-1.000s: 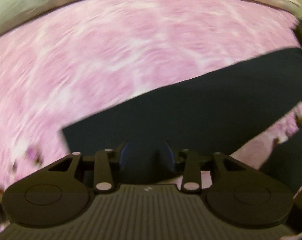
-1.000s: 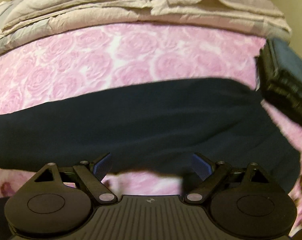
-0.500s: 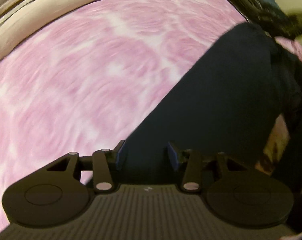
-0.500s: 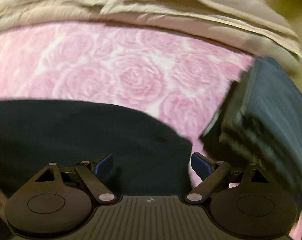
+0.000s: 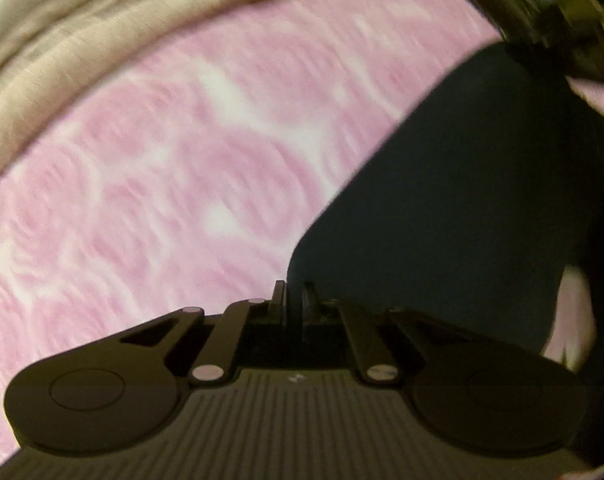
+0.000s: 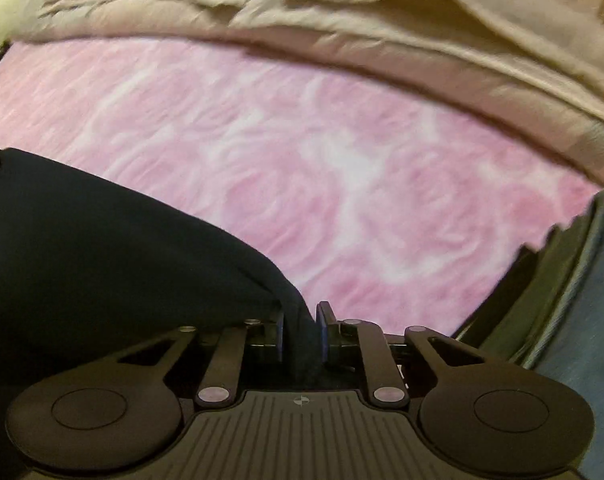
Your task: Fold clothes
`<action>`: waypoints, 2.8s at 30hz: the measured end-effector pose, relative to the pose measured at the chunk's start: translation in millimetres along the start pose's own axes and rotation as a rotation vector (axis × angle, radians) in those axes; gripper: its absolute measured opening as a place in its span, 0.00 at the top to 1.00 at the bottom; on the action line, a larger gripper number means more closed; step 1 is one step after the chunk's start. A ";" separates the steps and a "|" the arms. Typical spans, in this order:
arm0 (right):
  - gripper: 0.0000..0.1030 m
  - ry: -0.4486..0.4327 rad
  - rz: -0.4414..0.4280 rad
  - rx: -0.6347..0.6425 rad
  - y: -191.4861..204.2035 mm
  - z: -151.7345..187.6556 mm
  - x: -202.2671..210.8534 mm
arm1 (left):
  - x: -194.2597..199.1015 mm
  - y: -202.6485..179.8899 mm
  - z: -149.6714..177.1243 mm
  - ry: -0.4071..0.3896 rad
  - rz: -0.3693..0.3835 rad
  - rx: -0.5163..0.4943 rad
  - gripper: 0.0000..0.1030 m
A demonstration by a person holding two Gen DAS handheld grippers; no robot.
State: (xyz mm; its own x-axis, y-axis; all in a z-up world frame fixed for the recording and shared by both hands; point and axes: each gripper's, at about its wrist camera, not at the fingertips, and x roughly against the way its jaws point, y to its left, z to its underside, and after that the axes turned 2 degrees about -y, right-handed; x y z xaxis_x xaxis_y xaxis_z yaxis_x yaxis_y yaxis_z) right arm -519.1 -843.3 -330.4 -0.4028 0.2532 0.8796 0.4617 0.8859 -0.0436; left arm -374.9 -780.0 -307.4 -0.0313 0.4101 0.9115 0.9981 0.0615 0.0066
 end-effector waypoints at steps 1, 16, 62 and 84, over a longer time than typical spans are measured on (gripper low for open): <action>0.85 -0.002 0.018 -0.001 -0.6 -0.8 -2.4 | -2.8 0.4 -7.0 -0.004 -0.010 -0.004 0.94; 0.23 -0.095 0.022 -0.275 123.8 61.2 88.8 | 106.8 5.4 128.0 0.074 -0.116 0.048 0.60; 0.23 -0.052 -0.118 -1.247 734.2 146.9 81.5 | 182.7 72.7 409.8 0.216 0.502 -0.276 0.65; 0.65 -0.159 -0.142 -1.603 749.1 176.4 69.0 | 163.7 73.5 394.8 0.227 0.564 -0.411 0.93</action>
State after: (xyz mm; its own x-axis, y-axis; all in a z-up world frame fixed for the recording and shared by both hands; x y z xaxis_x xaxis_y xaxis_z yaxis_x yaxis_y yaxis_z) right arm -340.4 -93.6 -386.0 -0.5384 0.3348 0.7733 0.6823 -0.3654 0.6332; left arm -327.7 -349.2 -320.1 0.4606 0.0773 0.8842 0.7999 -0.4680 -0.3758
